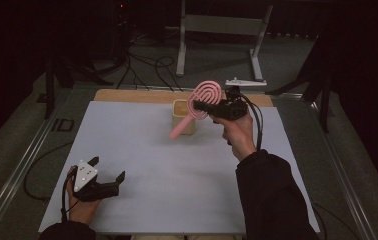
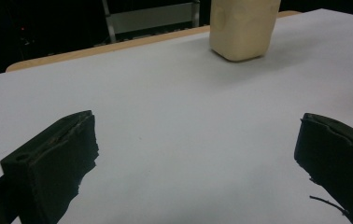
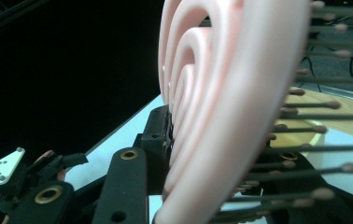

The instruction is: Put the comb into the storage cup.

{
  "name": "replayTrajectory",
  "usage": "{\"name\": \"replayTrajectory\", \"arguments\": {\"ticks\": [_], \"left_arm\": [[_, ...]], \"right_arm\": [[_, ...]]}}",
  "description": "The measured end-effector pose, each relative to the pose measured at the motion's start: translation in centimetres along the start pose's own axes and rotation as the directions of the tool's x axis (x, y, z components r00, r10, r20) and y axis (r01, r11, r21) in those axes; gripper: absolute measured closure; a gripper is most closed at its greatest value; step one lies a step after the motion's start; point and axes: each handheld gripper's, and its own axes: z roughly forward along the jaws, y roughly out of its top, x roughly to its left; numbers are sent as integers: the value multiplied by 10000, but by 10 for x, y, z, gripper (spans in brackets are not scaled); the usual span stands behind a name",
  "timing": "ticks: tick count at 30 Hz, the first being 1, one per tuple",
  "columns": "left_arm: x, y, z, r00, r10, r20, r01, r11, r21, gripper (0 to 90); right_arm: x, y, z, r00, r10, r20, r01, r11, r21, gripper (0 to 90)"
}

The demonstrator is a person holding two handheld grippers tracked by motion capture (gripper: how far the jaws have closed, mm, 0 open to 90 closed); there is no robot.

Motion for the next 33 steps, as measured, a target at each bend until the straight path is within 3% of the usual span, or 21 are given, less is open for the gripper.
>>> {"name": "replayTrajectory", "arguments": {"ticks": [33], "left_arm": [[1, 0, -1, 9999, -72, -77, 72, 10000, -67, 0]], "right_arm": [[-10, 19, 9, 9994, 142, 326, -133, 9995, -290, 636]]}}
